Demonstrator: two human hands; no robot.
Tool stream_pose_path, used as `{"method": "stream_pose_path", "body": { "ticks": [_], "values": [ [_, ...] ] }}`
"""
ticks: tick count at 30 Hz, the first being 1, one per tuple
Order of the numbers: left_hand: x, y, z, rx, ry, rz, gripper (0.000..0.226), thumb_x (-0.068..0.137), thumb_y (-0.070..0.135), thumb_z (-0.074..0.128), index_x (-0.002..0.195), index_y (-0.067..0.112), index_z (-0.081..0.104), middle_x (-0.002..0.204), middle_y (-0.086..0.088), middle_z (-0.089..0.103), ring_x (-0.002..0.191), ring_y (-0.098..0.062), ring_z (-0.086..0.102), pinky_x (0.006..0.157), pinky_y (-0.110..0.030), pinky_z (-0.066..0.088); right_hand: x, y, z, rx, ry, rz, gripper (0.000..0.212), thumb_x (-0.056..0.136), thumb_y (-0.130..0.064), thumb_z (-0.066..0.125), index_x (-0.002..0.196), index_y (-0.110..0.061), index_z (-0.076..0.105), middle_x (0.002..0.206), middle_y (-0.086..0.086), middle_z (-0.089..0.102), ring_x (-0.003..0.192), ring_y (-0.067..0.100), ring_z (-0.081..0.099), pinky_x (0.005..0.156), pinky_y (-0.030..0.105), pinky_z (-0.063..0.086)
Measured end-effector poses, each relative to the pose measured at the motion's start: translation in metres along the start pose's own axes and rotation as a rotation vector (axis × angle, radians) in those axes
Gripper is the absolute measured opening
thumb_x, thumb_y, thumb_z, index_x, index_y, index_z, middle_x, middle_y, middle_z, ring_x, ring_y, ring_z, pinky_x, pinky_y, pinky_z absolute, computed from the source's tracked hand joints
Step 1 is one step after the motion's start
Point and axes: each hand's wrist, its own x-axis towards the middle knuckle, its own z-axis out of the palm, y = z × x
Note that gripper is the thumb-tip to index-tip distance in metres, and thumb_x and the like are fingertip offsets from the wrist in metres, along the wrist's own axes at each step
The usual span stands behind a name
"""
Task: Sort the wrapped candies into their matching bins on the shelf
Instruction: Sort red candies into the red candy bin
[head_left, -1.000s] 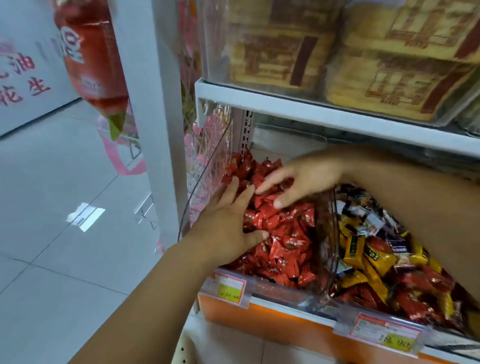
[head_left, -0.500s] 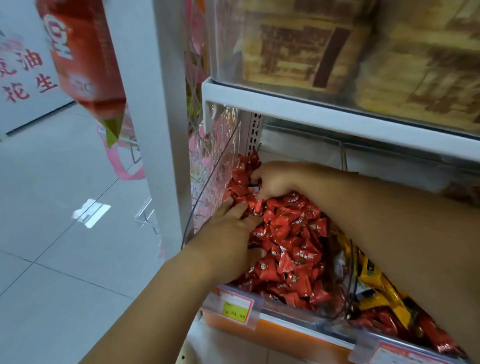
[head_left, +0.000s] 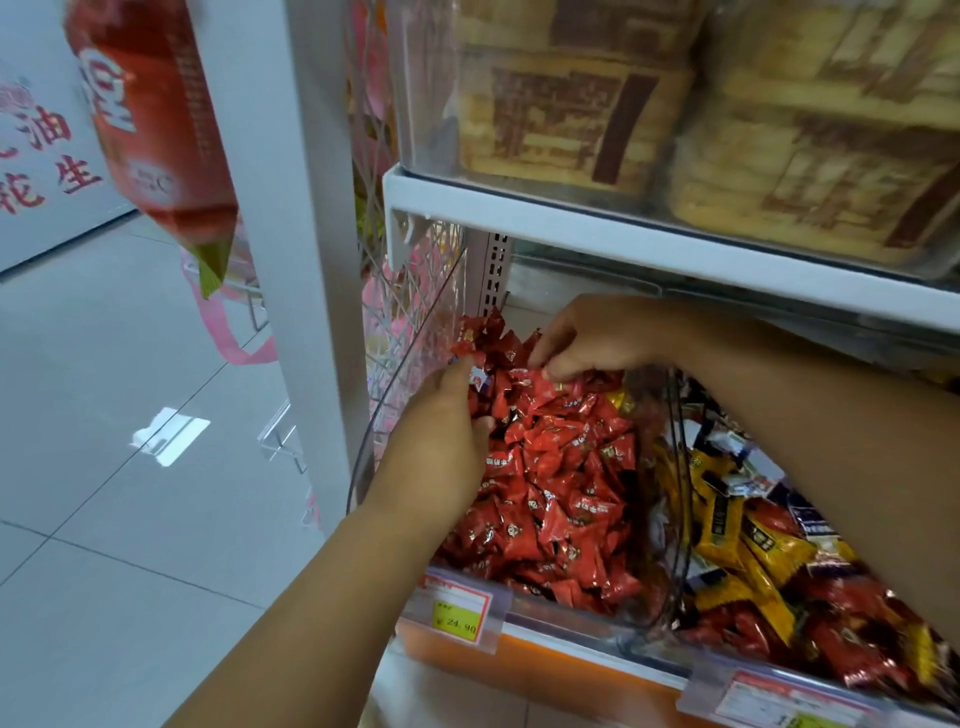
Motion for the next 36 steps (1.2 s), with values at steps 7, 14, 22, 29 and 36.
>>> {"method": "stream_pose_path", "body": {
  "ticks": [7, 14, 22, 29, 36],
  "values": [
    [0.024, -0.005, 0.008, 0.068, -0.023, 0.061, 0.055, 0.099, 0.007, 0.041, 0.151, 0.014, 0.022, 0.159, -0.004, 0.014, 0.145, -0.017, 0.013, 0.104, -0.010, 0.004, 0.028, 0.010, -0.003, -0.182, 0.039, 0.197, 0.036, 0.094, -0.017, 0.057, 0.129, -0.007, 0.058, 0.125, 0.010, 0.062, 0.110, 0.025, 0.060, 0.084, 0.028, 0.049],
    [0.042, -0.015, 0.026, 0.359, -0.236, 0.041, 0.061, 0.096, 0.011, 0.039, 0.152, 0.017, 0.016, 0.160, -0.007, 0.003, 0.146, -0.028, 0.003, 0.118, -0.040, 0.013, 0.038, 0.004, 0.017, -0.283, -0.202, 0.199, 0.071, 0.088, -0.020, 0.065, 0.149, -0.017, 0.029, 0.149, 0.009, 0.037, 0.134, 0.029, 0.038, 0.105, 0.037, 0.034],
    [0.038, -0.011, 0.023, 0.221, -0.066, 0.014, 0.046, 0.089, 0.000, 0.048, 0.130, 0.017, 0.055, 0.130, -0.008, 0.049, 0.118, -0.028, 0.045, 0.100, -0.032, 0.038, 0.035, 0.009, 0.019, -0.140, -0.113, 0.109, 0.053, 0.085, -0.012, 0.065, 0.133, -0.026, 0.049, 0.135, 0.005, 0.048, 0.108, 0.021, 0.049, 0.079, 0.026, 0.040],
    [0.024, 0.003, 0.006, -0.073, 0.138, 0.022, 0.026, 0.094, 0.007, 0.055, 0.116, 0.014, 0.066, 0.114, -0.001, 0.066, 0.092, -0.005, 0.052, 0.072, -0.005, 0.030, 0.007, 0.005, 0.006, 0.079, -0.008, 0.053, 0.060, 0.083, -0.018, 0.071, 0.135, -0.035, 0.046, 0.130, -0.005, 0.047, 0.108, 0.018, 0.051, 0.077, 0.027, 0.041],
    [0.013, 0.012, -0.010, -0.271, 0.148, 0.056, 0.029, 0.096, 0.007, 0.044, 0.119, 0.020, 0.057, 0.089, 0.003, 0.058, 0.050, 0.007, 0.047, 0.047, -0.006, 0.032, -0.026, 0.005, -0.003, 0.456, -0.002, 0.012, 0.073, 0.085, 0.000, 0.066, 0.143, -0.031, 0.036, 0.132, 0.015, 0.056, 0.078, 0.014, 0.071, 0.067, 0.019, 0.056]
  ]
}}
